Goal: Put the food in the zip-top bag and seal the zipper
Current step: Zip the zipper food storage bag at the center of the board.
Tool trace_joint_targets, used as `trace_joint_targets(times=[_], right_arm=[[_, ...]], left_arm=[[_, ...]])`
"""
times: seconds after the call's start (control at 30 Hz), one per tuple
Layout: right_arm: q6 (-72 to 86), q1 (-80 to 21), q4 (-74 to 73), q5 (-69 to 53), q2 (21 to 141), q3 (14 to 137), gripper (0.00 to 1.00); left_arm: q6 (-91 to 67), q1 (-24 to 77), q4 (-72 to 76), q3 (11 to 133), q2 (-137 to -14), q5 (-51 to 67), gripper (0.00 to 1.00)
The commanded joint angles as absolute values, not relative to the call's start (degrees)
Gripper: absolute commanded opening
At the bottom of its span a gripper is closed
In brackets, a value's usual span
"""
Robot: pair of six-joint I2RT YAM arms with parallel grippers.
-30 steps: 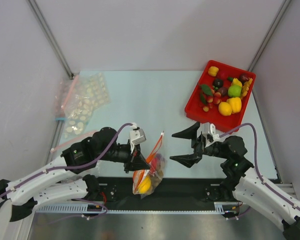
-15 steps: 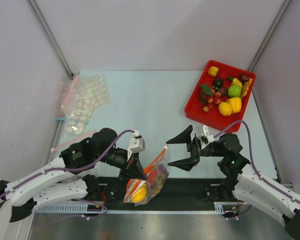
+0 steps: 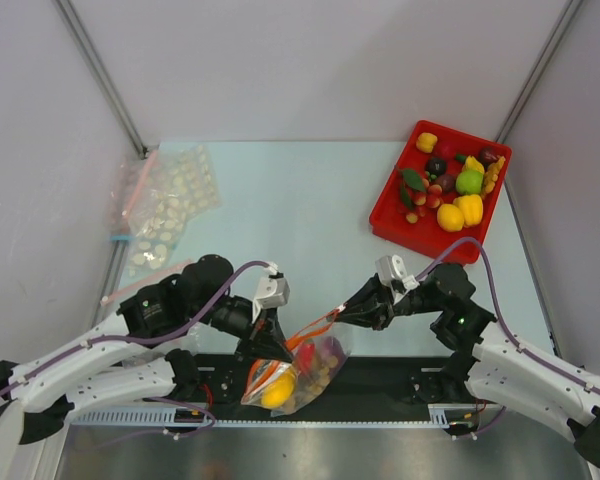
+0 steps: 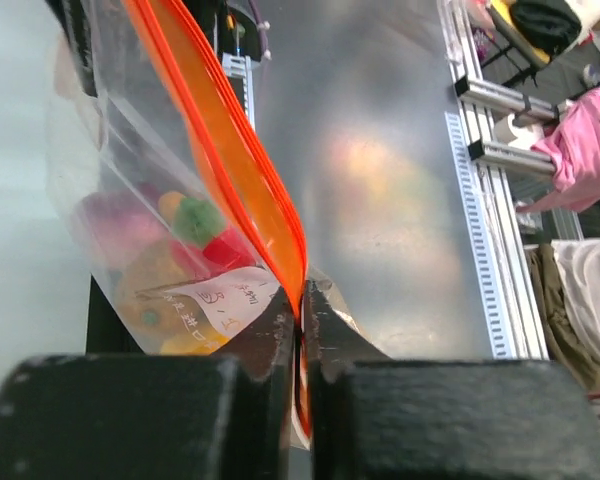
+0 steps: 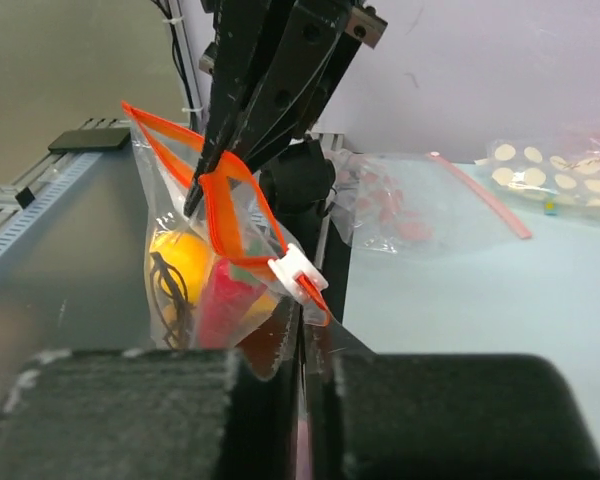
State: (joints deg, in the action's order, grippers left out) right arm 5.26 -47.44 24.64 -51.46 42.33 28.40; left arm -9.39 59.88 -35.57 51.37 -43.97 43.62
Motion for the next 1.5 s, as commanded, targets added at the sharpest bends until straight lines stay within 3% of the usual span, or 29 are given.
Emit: trace_joint_targets(times=[0.0, 0.03, 0.13, 0.33, 0.43, 0.53, 0.9, 1.1, 1.37, 1.47], right_arm=[[4.4, -47.7, 24.9, -50.6, 41.9, 30.8, 0.01], [4.7, -47.6, 25.0, -50.2, 41.9, 30.8, 0.0], [5.2, -47.7, 25.7, -49.9, 42.4, 30.6, 0.0], [6.5, -48.2, 25.6, -48.0, 43.5, 31.4, 0.0], [7.8, -48.2, 24.4, -46.1, 44.5, 32.4, 0.0], [10.3, -48.2, 24.0, -43.3, 45.8, 33.3, 0.0], [14.2, -47.6, 23.1, -41.1, 48.8, 34.9, 0.0], [15.4, -47.5, 23.5, -41.2, 49.0, 35.0, 0.0], [16.1, -47.6, 23.6, -41.2, 49.5, 35.2, 0.0], [16.3, -47.6, 23.6, -41.3, 49.7, 35.3, 0.0]], left_arm=[[-8.5, 60.1, -33.4, 55.2, -41.1, 41.7, 0.11], [-8.8, 60.1, -33.7, 55.5, -40.7, 39.8, 0.33], [-9.1, 60.0, -34.5, 57.7, -40.9, 35.5, 0.65], [-10.5, 60.0, -34.9, 64.3, -44.4, 20.1, 0.8], [-9.9, 60.1, -34.7, 68.4, -48.2, 15.2, 0.8], [-7.9, 60.1, -33.8, 71.1, -52.4, 13.5, 0.74], [-3.3, 60.1, -33.2, 77.1, -61.0, 13.1, 0.77], [-3.1, 60.0, -33.3, 76.9, -62.7, 15.4, 0.64], [-2.8, 60.2, -33.7, 76.0, -63.9, 14.9, 0.61], [-2.8, 60.0, -34.2, 75.7, -64.8, 15.3, 0.55]])
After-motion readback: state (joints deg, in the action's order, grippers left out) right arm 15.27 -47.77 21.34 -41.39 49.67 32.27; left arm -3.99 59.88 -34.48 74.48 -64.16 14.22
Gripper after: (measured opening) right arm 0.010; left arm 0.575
